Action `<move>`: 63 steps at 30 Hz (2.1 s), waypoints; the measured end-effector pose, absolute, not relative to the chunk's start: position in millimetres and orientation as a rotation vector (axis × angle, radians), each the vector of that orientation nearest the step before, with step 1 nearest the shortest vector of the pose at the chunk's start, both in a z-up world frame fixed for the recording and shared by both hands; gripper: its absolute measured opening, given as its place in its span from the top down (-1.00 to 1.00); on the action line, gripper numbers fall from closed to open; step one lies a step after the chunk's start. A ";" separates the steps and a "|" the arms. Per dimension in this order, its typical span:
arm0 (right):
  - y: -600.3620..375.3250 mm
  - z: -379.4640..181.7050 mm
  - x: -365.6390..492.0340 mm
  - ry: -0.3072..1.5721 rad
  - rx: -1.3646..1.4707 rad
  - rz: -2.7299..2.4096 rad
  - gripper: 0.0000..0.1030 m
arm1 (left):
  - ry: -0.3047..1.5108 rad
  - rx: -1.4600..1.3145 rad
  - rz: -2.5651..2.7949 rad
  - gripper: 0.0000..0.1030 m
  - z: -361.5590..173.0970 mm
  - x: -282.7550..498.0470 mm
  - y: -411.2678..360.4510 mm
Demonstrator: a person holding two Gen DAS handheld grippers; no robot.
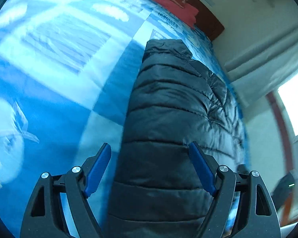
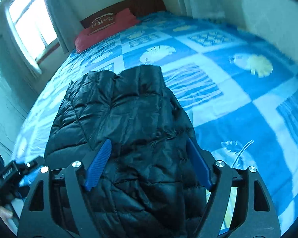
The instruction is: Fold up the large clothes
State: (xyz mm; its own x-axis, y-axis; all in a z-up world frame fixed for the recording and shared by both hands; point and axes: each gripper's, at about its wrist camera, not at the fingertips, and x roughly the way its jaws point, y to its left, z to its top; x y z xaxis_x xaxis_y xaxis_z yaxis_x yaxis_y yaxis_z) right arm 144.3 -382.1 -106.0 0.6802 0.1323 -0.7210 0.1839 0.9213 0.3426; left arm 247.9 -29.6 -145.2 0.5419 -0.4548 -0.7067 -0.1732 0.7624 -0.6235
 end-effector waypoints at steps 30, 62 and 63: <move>-414.5 -183.9 182.6 0.918 0.861 0.255 -0.10 | 1.053 -0.965 -0.267 -0.75 -188.5 267.7 -40.6; -286.5 -186.6 236.2 0.898 0.996 0.520 0.33 | 0.970 -0.925 -0.188 -0.57 -169.9 264.5 87.8; -286.6 -186.2 236.0 0.899 0.991 0.516 0.33 | 0.968 -0.919 -0.187 -0.58 -169.3 264.5 87.1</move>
